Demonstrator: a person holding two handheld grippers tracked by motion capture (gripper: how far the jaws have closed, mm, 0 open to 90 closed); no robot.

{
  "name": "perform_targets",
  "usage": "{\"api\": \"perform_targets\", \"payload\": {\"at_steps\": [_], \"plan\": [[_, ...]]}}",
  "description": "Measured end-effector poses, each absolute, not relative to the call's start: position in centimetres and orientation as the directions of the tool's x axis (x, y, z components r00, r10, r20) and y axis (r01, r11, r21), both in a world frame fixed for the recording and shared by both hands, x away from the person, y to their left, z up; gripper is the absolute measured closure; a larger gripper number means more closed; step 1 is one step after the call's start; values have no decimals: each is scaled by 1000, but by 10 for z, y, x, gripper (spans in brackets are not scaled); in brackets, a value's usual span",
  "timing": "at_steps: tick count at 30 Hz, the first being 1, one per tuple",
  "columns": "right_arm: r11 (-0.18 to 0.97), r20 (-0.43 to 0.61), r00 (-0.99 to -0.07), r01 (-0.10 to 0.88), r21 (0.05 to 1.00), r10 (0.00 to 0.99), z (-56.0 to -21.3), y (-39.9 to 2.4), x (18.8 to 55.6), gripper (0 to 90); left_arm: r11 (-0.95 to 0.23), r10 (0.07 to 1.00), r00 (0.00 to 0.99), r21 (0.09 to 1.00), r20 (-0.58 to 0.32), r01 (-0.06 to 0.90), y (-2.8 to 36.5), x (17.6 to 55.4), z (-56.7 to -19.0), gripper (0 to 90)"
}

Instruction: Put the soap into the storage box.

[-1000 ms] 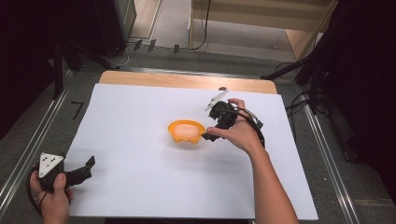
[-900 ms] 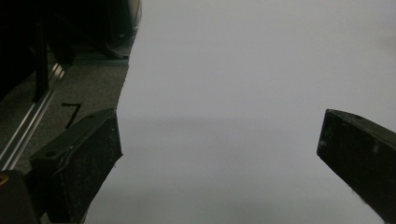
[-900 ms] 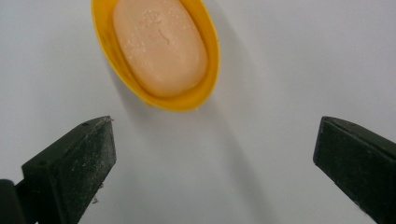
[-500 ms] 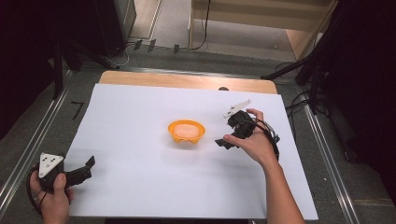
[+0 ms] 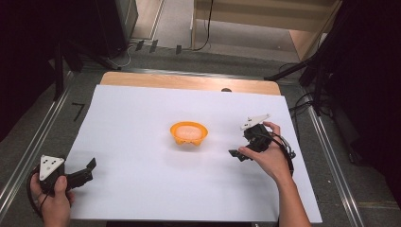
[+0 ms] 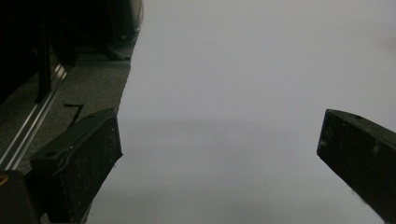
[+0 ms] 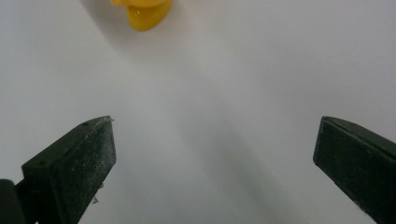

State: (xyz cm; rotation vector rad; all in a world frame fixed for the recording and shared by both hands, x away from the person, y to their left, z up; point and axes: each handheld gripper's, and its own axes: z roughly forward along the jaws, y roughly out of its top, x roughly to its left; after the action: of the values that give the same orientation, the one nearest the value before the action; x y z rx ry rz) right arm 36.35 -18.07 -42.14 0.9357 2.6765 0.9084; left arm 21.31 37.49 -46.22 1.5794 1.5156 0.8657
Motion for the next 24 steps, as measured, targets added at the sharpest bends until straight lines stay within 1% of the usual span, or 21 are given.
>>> {"api": "perform_targets", "payload": {"at_steps": [24], "plan": [[477,79,-689,574,665,720,-455,-252,311,0,-3,998,62,880,-30,475,374,213,-462,1]]}}
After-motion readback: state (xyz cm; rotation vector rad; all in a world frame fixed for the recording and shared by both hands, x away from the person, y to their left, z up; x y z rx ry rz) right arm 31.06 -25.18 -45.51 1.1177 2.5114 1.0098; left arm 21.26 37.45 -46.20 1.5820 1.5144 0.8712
